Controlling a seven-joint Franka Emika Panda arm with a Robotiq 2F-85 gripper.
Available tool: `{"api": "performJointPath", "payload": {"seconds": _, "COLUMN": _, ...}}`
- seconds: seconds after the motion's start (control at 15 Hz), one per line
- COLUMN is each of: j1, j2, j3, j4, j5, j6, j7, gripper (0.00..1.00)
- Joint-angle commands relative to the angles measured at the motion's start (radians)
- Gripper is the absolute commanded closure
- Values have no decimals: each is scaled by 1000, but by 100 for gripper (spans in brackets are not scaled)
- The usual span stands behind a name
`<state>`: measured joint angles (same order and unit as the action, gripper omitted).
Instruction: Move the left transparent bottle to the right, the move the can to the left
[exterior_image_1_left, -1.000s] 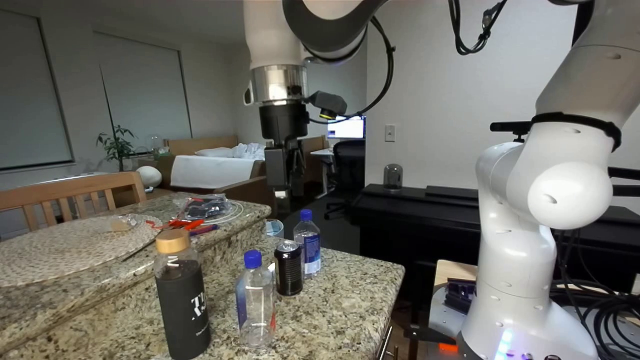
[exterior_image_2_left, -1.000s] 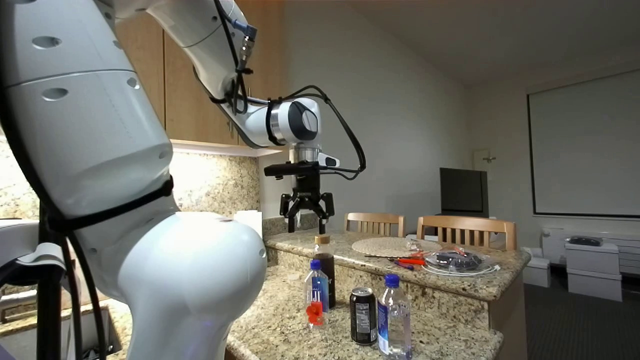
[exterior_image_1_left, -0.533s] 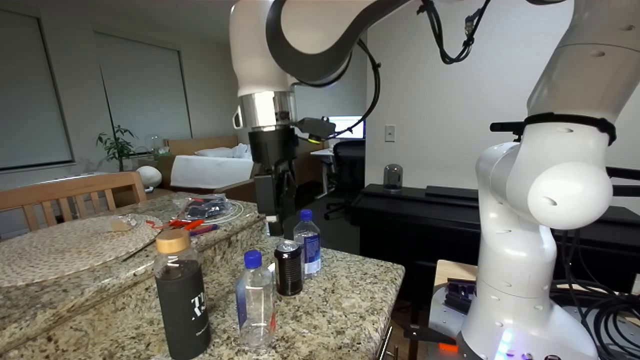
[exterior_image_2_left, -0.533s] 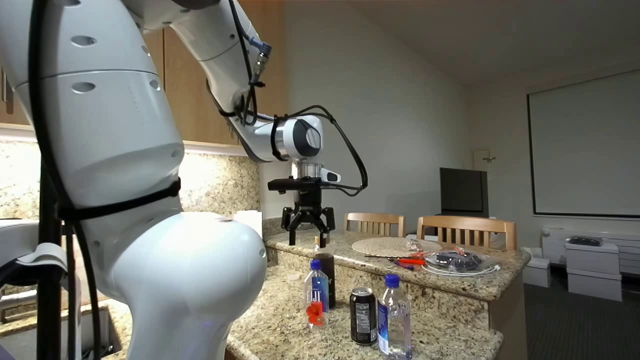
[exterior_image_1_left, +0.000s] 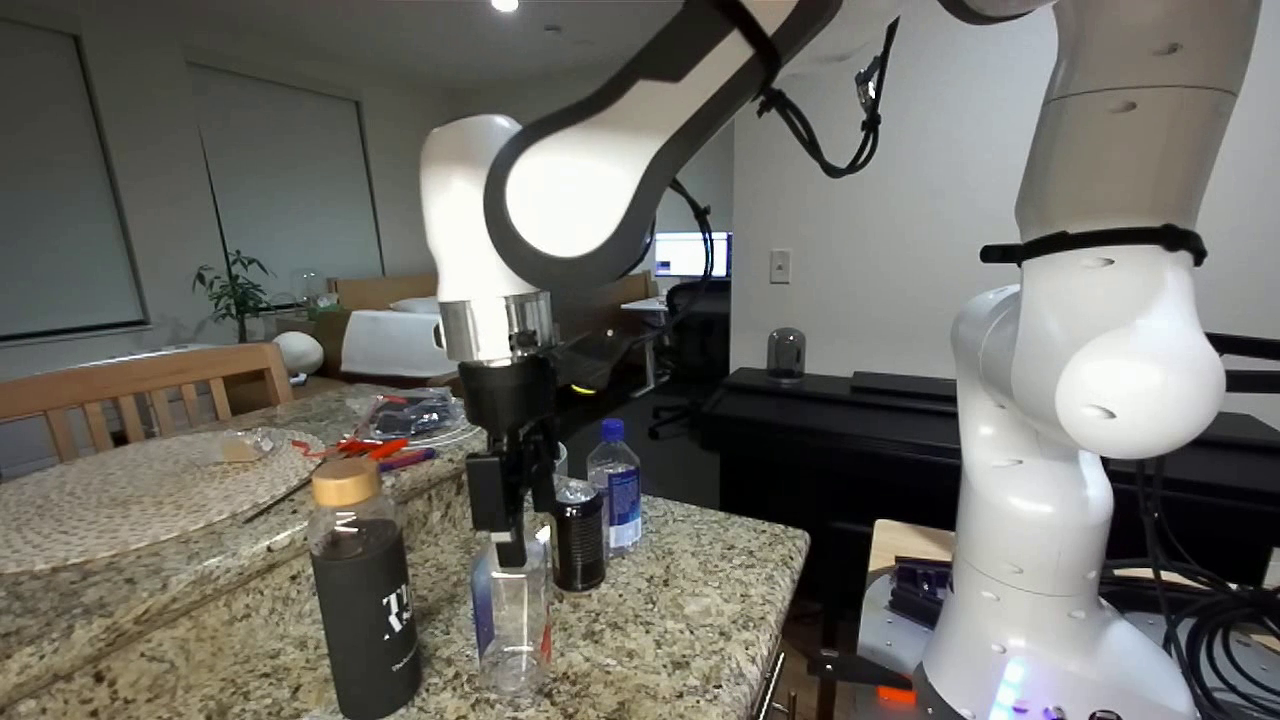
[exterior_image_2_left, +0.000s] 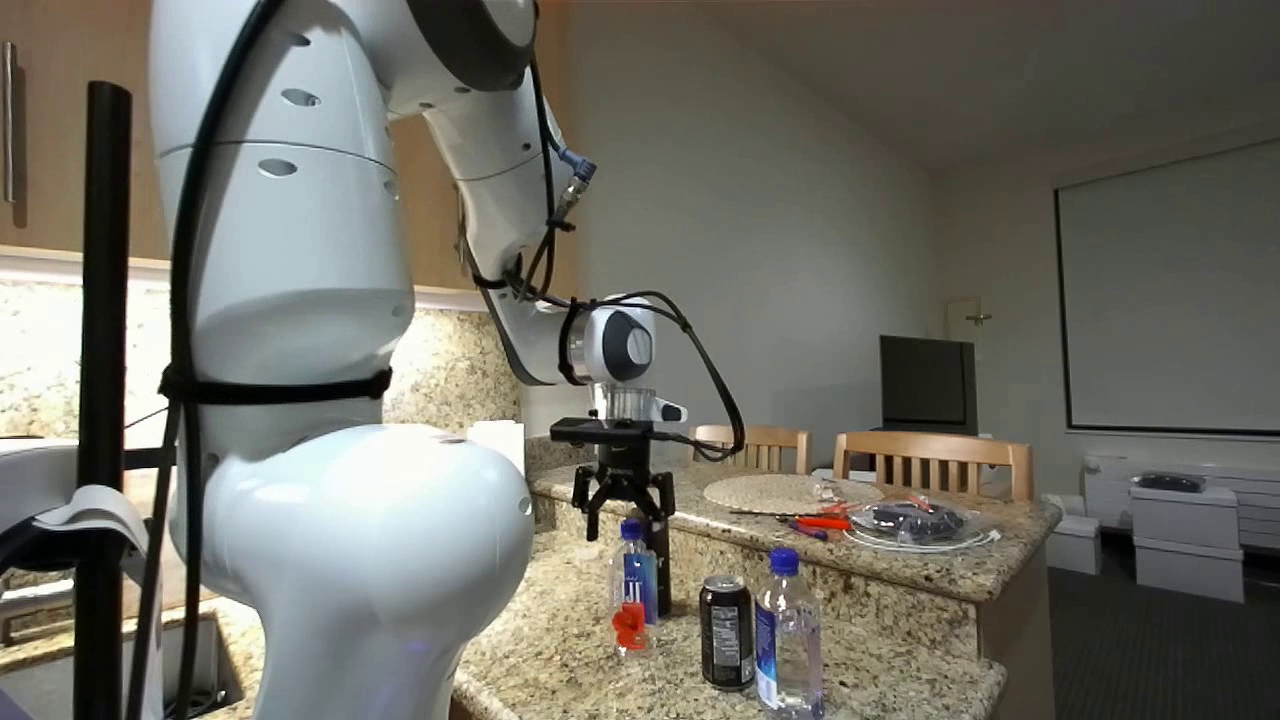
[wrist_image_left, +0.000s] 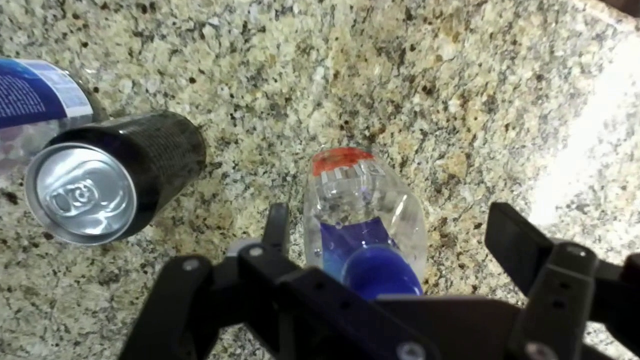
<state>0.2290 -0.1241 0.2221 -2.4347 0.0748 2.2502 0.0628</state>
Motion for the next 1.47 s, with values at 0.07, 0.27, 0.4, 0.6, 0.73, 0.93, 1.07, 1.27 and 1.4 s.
{"api": "performJointPath", "payload": {"seconds": 0.07, "j1": -3, "j2": 45, "j3": 1, "j4": -2, "j5": -24, "j6": 90, "j7": -15, "gripper": 0}}
{"api": "performJointPath", "payload": {"seconds": 0.27, "j1": -3, "j2": 63, "j3": 4, "j4": -2, "j5": -42, "j6": 135, "j7": -4, "gripper": 0}}
{"api": "performJointPath", "payload": {"seconds": 0.4, "j1": -2, "j2": 65, "j3": 4, "j4": -4, "j5": -59, "j6": 153, "j7": 0, "gripper": 26}}
{"api": "performJointPath", "payload": {"seconds": 0.6, "j1": -3, "j2": 67, "j3": 3, "j4": -5, "j5": -78, "j6": 162, "j7": 1, "gripper": 46}}
{"api": "performJointPath", "payload": {"seconds": 0.73, "j1": -4, "j2": 69, "j3": 2, "j4": -4, "j5": -82, "j6": 165, "j7": -2, "gripper": 57}}
{"api": "performJointPath", "payload": {"seconds": 0.93, "j1": -4, "j2": 69, "j3": 2, "j4": -3, "j5": -90, "j6": 167, "j7": 1, "gripper": 66}}
{"api": "performJointPath", "payload": {"seconds": 1.07, "j1": -4, "j2": 59, "j3": 2, "j4": -6, "j5": -92, "j6": 156, "j7": 7, "gripper": 66}}
{"api": "performJointPath", "payload": {"seconds": 1.27, "j1": -3, "j2": 42, "j3": 4, "j4": -11, "j5": -99, "j6": 140, "j7": 20, "gripper": 66}}
{"api": "performJointPath", "payload": {"seconds": 1.4, "j1": -3, "j2": 25, "j3": 6, "j4": -15, "j5": -115, "j6": 124, "j7": 33, "gripper": 66}}
